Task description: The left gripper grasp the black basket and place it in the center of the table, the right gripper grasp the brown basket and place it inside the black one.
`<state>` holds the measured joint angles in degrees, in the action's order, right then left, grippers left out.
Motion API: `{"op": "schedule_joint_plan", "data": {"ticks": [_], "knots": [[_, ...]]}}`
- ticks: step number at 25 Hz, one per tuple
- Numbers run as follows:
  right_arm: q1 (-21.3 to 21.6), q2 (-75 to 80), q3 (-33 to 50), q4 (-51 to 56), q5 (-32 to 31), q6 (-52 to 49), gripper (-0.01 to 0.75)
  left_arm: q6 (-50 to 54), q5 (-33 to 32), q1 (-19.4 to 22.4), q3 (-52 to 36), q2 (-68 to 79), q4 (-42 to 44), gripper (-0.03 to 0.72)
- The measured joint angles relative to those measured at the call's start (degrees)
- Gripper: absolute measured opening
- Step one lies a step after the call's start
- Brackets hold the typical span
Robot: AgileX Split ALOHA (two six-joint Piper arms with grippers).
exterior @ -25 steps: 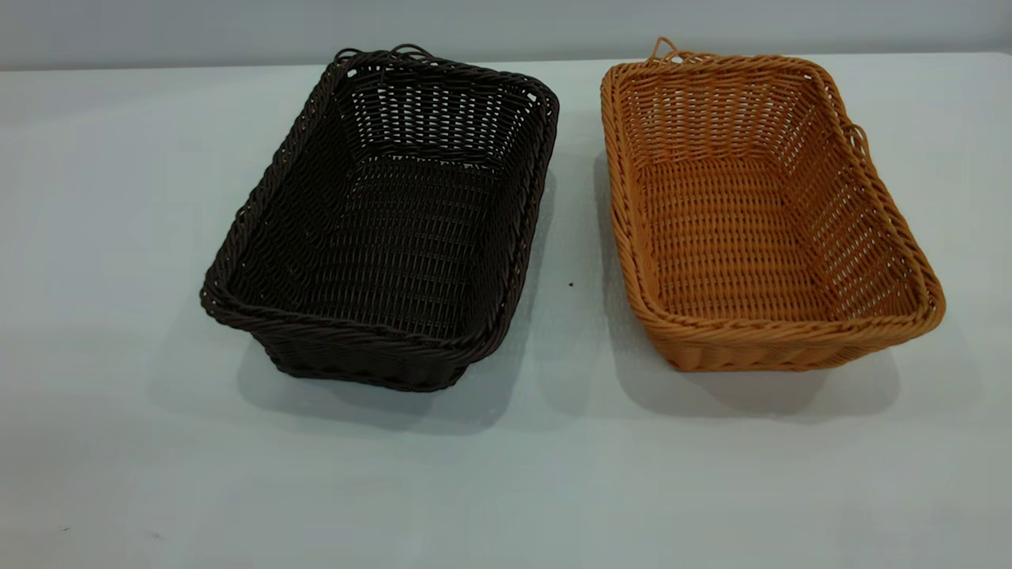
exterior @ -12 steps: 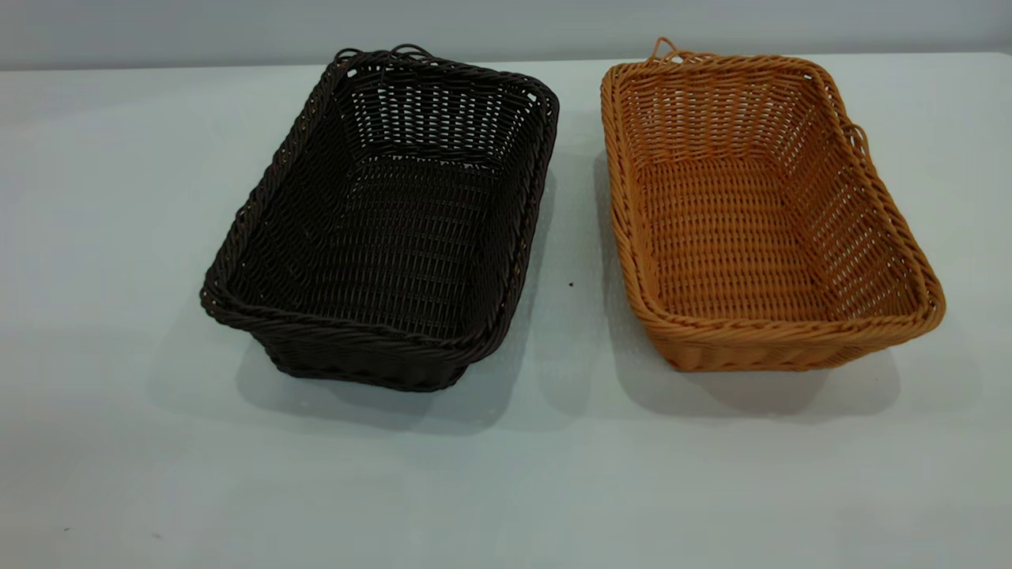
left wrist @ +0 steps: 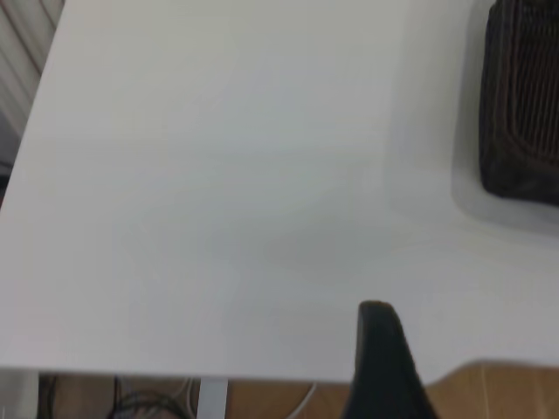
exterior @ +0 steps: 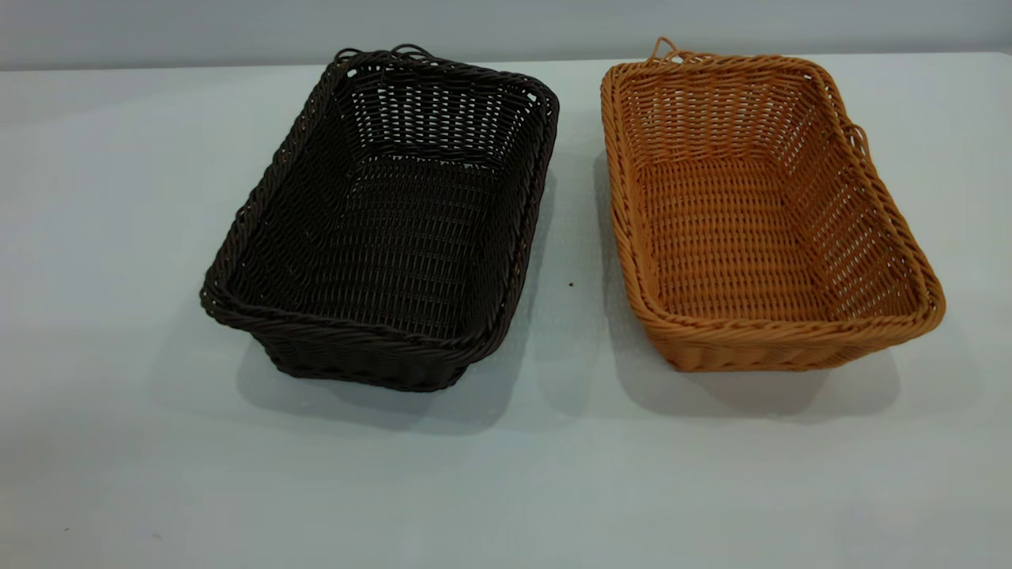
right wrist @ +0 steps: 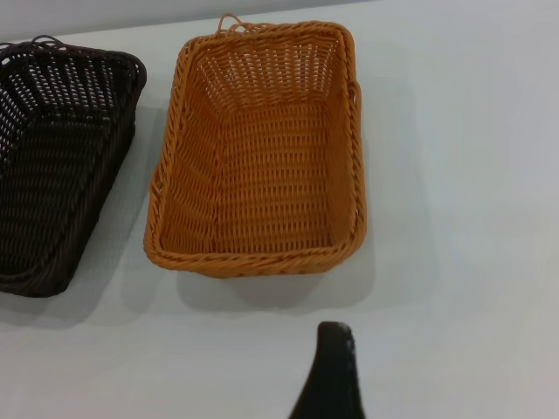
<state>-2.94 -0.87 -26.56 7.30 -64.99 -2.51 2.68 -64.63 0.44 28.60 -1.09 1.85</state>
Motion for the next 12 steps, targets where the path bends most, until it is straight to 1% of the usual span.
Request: {"op": "schedule_joint_plan", "data": {"ticks": [3,12], "knots": [[0.0,0.0,0.0,0.0,0.0,0.0,0.563,0.0,1.5,0.0,0.0,0.0,-0.2,0.435],[0.0,0.0,0.0,0.0,0.0,-0.4,0.563,-0.1,1.6,0.0,0.0,0.0,-0.2,0.435]]}}
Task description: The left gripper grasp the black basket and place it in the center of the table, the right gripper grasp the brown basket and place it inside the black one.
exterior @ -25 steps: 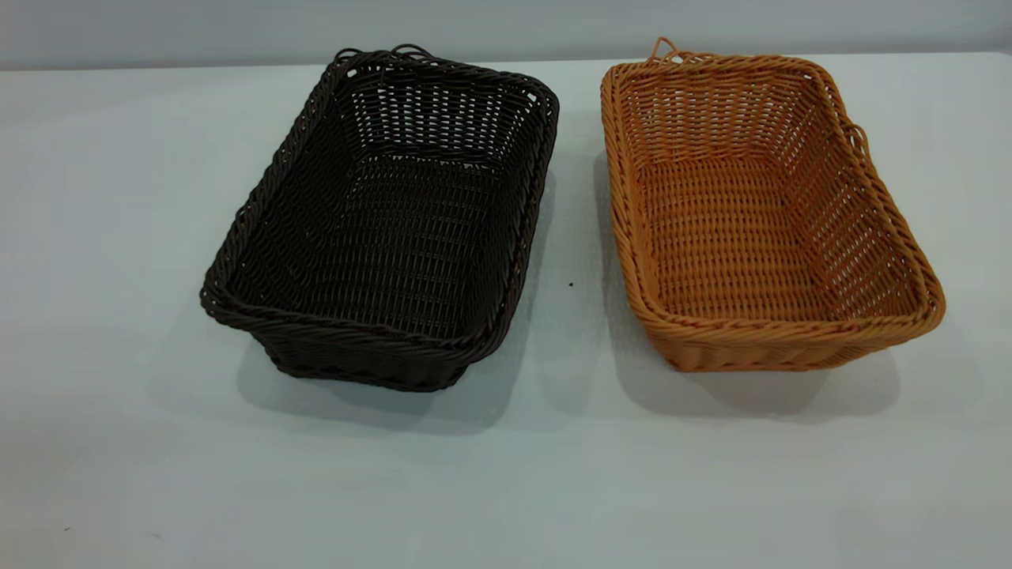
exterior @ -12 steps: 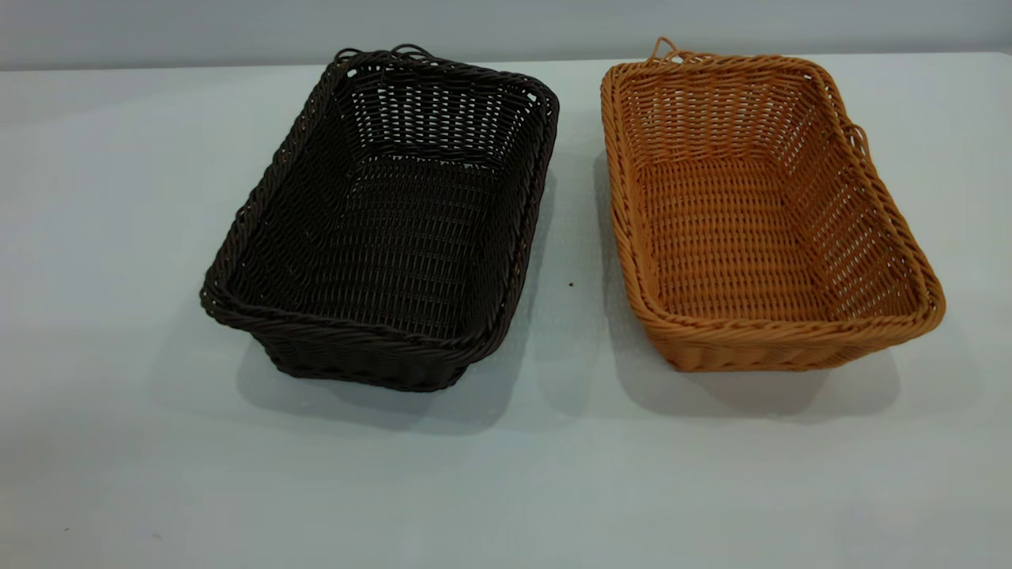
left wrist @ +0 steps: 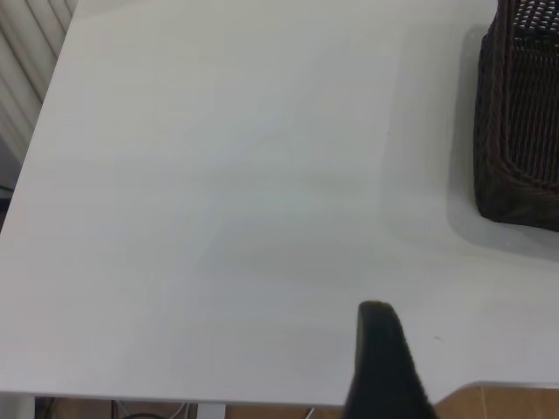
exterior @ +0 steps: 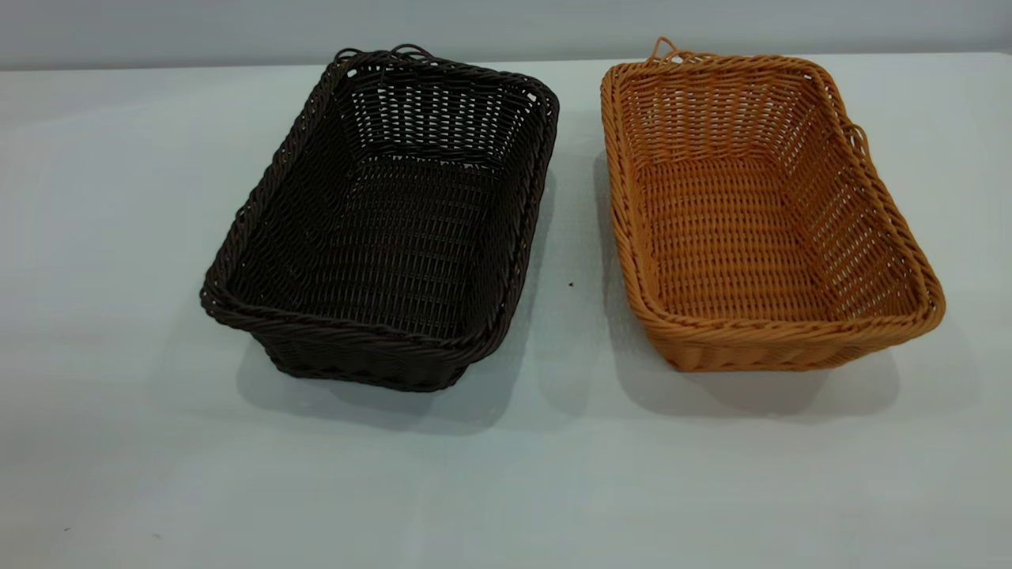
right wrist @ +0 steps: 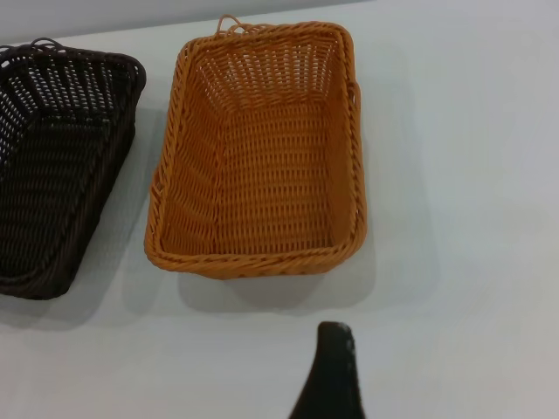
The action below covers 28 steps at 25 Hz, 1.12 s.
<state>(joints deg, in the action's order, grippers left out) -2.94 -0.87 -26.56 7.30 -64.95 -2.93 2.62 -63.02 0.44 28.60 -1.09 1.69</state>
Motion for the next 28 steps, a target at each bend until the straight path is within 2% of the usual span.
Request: {"op": "schedule_joint_plan", "data": {"ticks": [4,8,10,13,16,21,24,28], "knots": [[0.0,6.2,0.0,0.3,0.2,0.4,0.563,0.1,1.4,0.0,0.1,0.1,0.0,0.413],[0.0,20.0,0.0,5.3,1.4,4.0,0.563,1.7,7.2,0.0,0.2,5.2,-0.4,0.4],[0.0,27.2,-0.1,9.0,3.0,6.7,0.563,2.0,9.0,0.0,0.2,10.1,-1.7,0.4],[0.0,37.3,-0.3,15.0,8.4,10.1,0.563,0.0,12.2,0.0,0.2,18.6,-5.0,0.407],[0.0,47.9,-0.5,24.0,13.3,12.3,0.563,-4.7,18.0,0.0,0.2,27.2,-8.7,0.44],[0.0,65.5,-0.5,44.6,15.9,16.8,0.563,-12.8,30.7,0.0,0.2,41.5,-18.3,0.521],[0.0,76.0,-0.6,54.9,17.4,20.0,0.563,-18.4,38.0,0.0,0.2,48.5,-24.7,0.533],[0.0,90.0,-1.1,70.5,21.3,22.7,0.563,-25.8,43.9,0.0,0.2,55.4,-32.8,0.535]]}}
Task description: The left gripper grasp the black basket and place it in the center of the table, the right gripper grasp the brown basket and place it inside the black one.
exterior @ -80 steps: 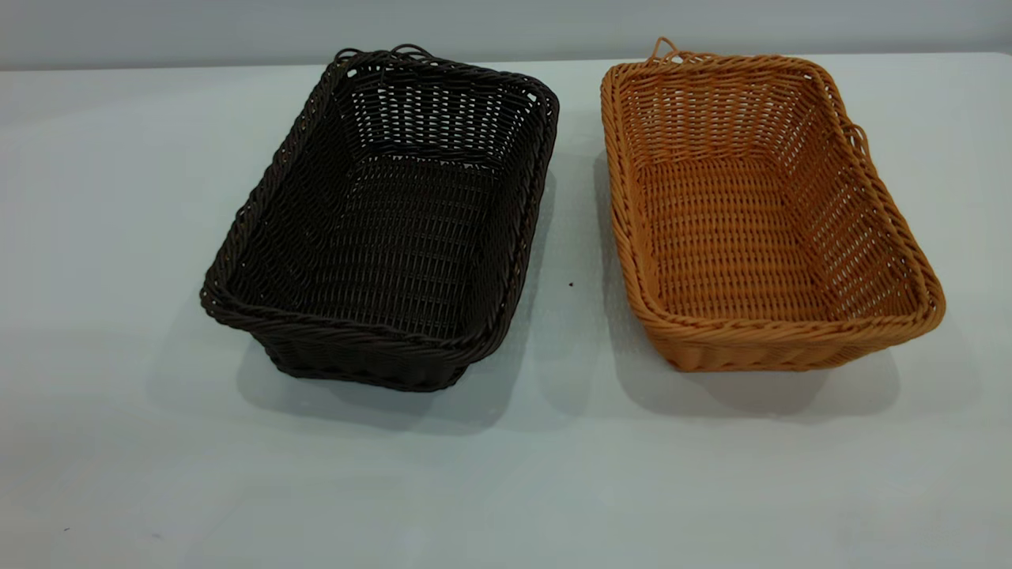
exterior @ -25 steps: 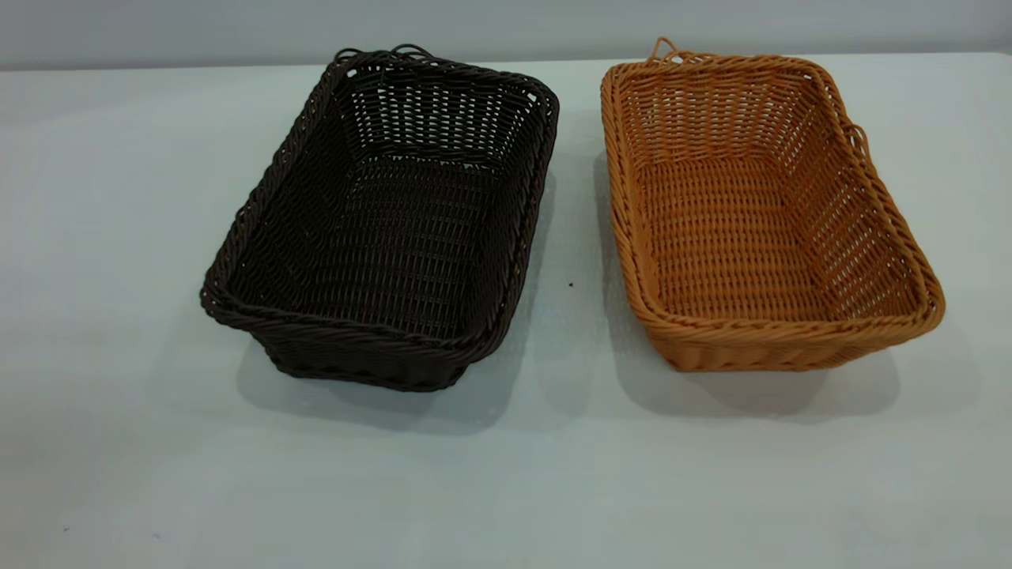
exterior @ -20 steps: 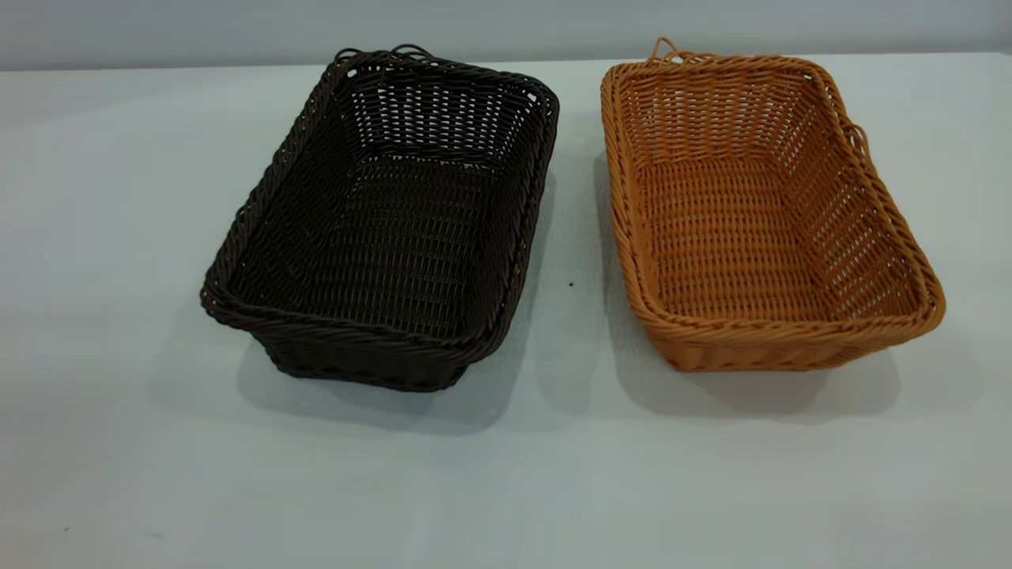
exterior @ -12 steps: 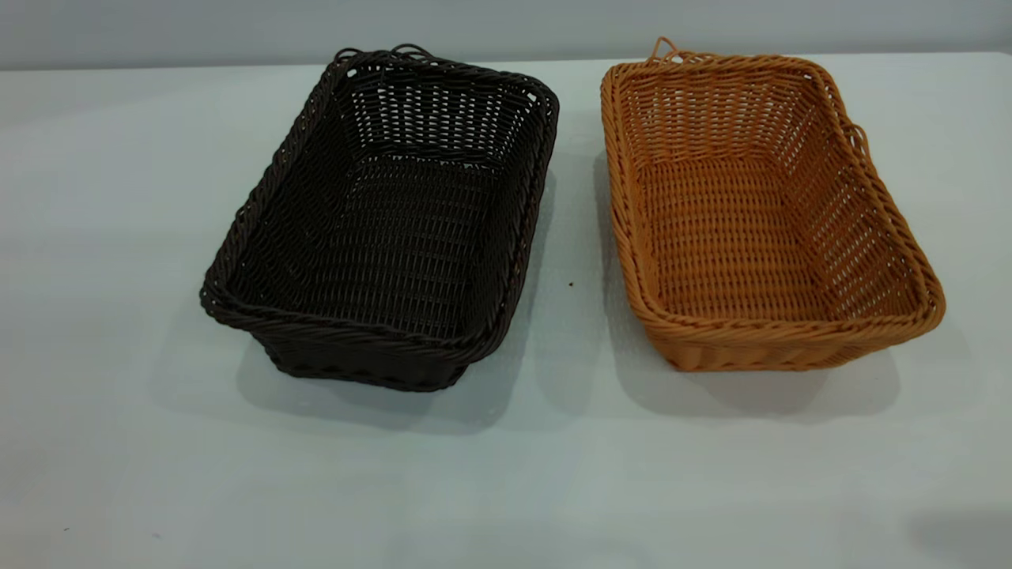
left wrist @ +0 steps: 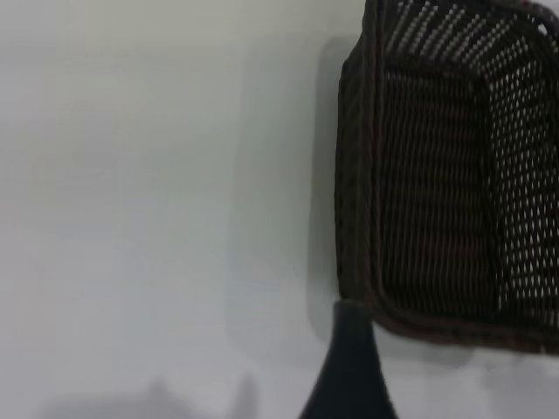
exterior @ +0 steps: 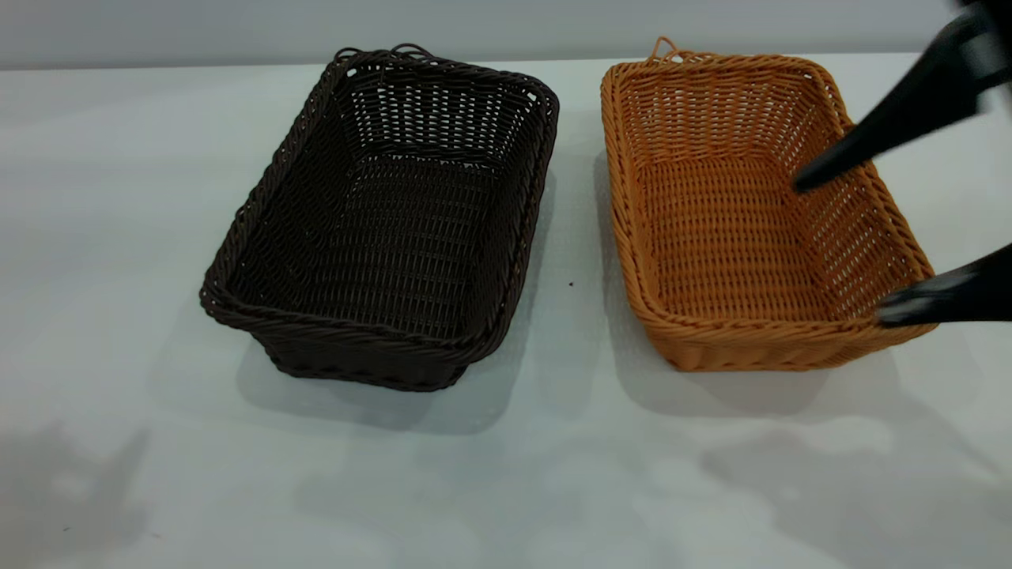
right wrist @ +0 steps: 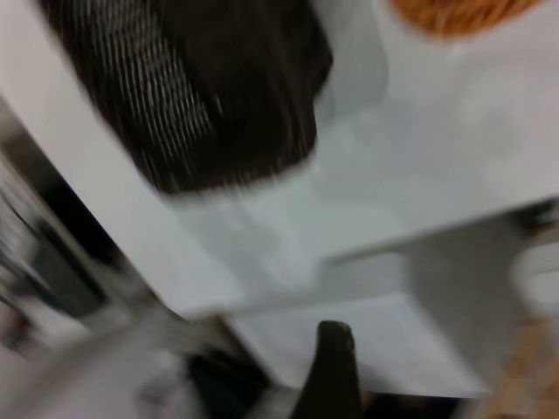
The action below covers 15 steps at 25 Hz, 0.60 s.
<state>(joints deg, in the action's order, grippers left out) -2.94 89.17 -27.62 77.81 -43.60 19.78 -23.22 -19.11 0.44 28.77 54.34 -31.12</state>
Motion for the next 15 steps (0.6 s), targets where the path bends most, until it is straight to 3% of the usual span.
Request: {"op": "schedule_joint_plan", "data": {"ticks": [5,9,15], "knots": [[-0.6,15.6,-0.4,21.8,1.1,5.9,0.563,-7.1,4.6,0.0,0.0,3.9,-7.7,0.535],[-4.1,22.8,-2.0,25.6,2.3,6.6,0.563,-10.0,5.1,0.0,0.0,4.1,-9.0,0.535],[-8.5,25.8,-5.0,25.9,11.1,1.3,0.563,-10.9,5.2,0.0,0.0,4.1,-9.3,0.535]]}}
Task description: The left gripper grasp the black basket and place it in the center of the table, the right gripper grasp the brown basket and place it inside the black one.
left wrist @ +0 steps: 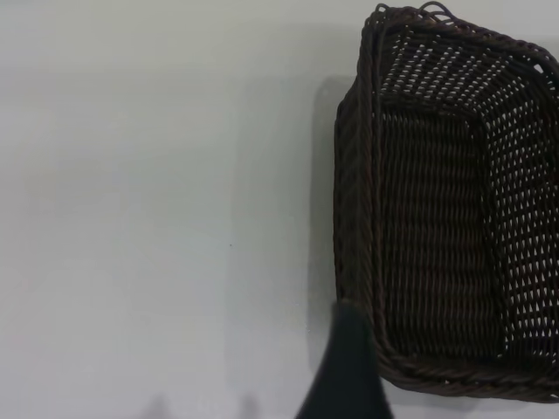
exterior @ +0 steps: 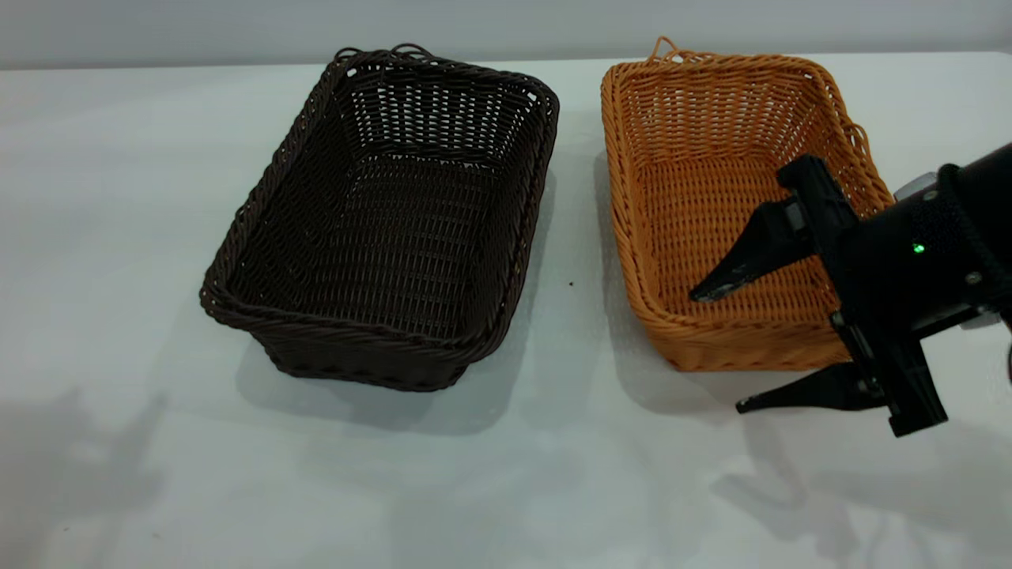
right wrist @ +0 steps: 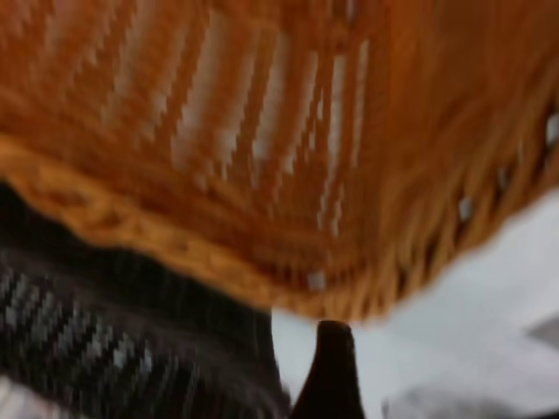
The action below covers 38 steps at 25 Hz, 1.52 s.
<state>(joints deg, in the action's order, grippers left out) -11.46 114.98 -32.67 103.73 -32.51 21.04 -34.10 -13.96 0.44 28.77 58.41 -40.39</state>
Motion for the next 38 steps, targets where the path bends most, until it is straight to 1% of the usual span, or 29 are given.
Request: {"op": "schedule_joint_plan", "data": {"ticks": [5,8,11,13,16,20,26,30,34,38], "knots": [[-3.9,0.2,-2.8,0.2,10.6,-6.3,0.563,-0.5,-0.3,0.0,0.4,1.1,0.0,0.535],[-6.8,0.4,-5.1,0.3,17.1,-9.3,0.563,-1.9,-2.2,0.0,2.7,4.9,0.0,0.535],[-7.6,1.3,-6.4,0.5,22.2,-12.9,0.563,-3.4,-5.0,0.0,6.6,10.6,0.0,0.535],[-7.7,1.6,-7.0,0.6,24.0,-14.4,0.563,-4.7,-6.7,0.0,10.0,15.6,0.0,0.535],[-7.8,2.3,-8.1,0.7,24.8,-15.1,0.563,-6.3,-8.7,0.0,15.3,23.0,0.1,0.535],[-7.9,3.2,-8.8,0.7,25.0,-15.6,0.563,-6.5,-9.2,0.0,22.6,33.3,0.8,0.535],[-7.9,4.9,-9.0,0.7,24.4,-15.9,0.563,-1.7,-10.5,-0.7,33.2,46.4,5.5,0.536],[-7.9,6.2,-9.1,0.7,23.9,-15.9,0.563,0.8,-12.2,-3.5,39.0,52.5,9.5,0.536],[-7.9,6.6,-9.1,0.7,23.4,-15.9,0.563,5.3,-11.8,-5.9,43.2,56.6,12.7,0.536],[-7.9,6.6,-9.1,0.7,23.2,-15.9,0.563,6.6,-10.7,-8.8,45.6,60.1,13.9,0.536]]}}
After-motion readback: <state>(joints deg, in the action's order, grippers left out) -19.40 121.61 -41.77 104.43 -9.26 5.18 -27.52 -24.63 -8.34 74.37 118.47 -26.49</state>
